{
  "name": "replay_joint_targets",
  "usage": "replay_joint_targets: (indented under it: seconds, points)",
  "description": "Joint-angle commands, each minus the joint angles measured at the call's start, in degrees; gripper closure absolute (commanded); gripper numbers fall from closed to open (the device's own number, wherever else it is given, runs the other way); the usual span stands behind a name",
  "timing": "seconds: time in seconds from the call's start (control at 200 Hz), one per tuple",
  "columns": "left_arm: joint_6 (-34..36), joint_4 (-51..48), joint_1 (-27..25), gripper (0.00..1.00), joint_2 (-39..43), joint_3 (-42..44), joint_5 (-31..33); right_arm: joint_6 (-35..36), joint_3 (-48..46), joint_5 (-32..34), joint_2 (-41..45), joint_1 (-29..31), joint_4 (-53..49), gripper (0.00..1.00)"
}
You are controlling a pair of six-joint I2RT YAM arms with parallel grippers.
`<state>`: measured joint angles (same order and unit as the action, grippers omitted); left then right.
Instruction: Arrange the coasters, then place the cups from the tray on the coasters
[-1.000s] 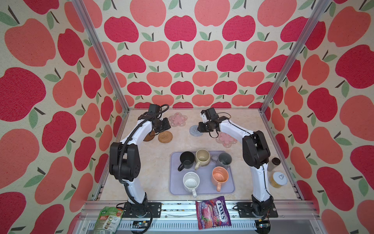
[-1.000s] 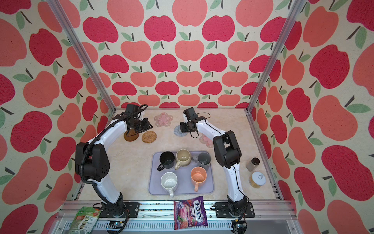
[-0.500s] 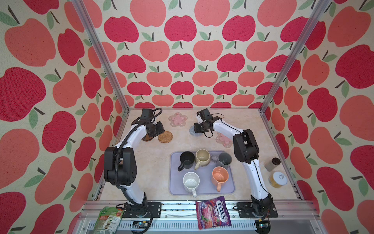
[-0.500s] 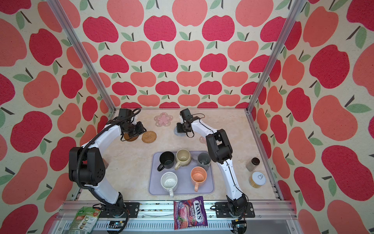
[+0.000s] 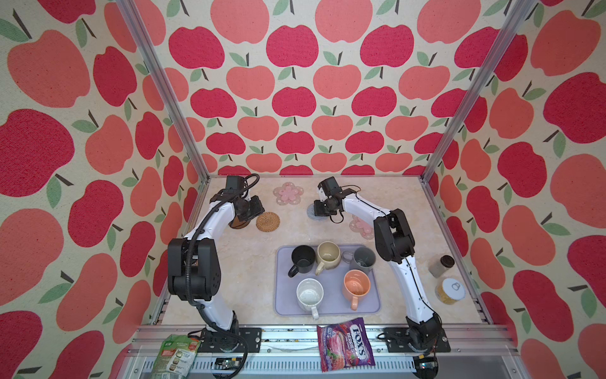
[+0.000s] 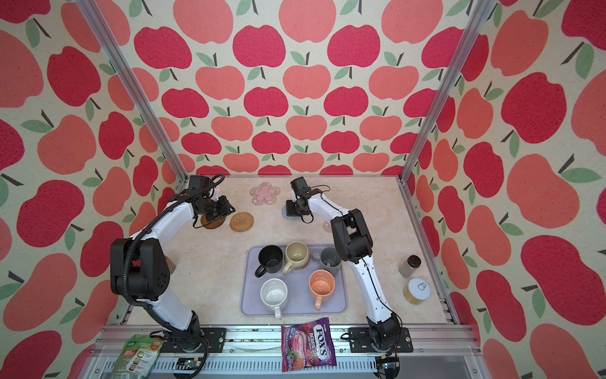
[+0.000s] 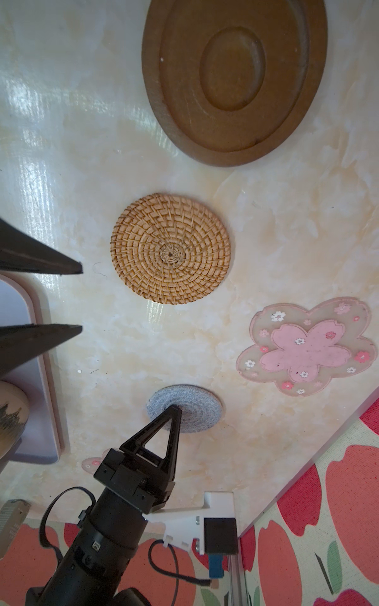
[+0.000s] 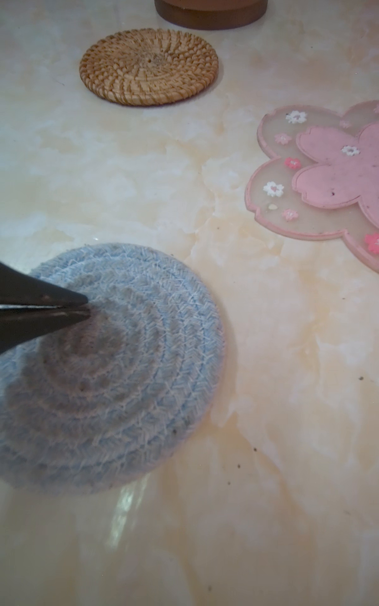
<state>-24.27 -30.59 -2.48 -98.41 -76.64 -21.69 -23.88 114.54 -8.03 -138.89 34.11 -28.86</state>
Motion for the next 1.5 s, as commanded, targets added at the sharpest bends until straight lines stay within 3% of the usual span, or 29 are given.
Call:
replay_joint_targets:
  seconds: [0.0,0.42,1.051,1.496]
  points:
    - [0.11,0.57,0.28,0.71,-1.07,-0.34,-1.09,0.32,0.43,1.83,-1.65,-0.61,-4.17,0.92]
    - [-0.60,0.44,0.28,0.71,-2.24,-0.97,-0.97,0.13,2.54,1.67,-3.39,-5.03,-5.05,0.92]
    - [-0.86,-0.22,0.20,0.71,-4.76,-2.74,-0.24,3.13,14.78,1.14,-11.35,-9.74,-9.24,0.92]
    - [-1.30,-0.16,-0.16,0.72,-7.05,-3.58,0.19,1.40,24.30,-1.54,-17.95,-12.64,-10.03,0.92]
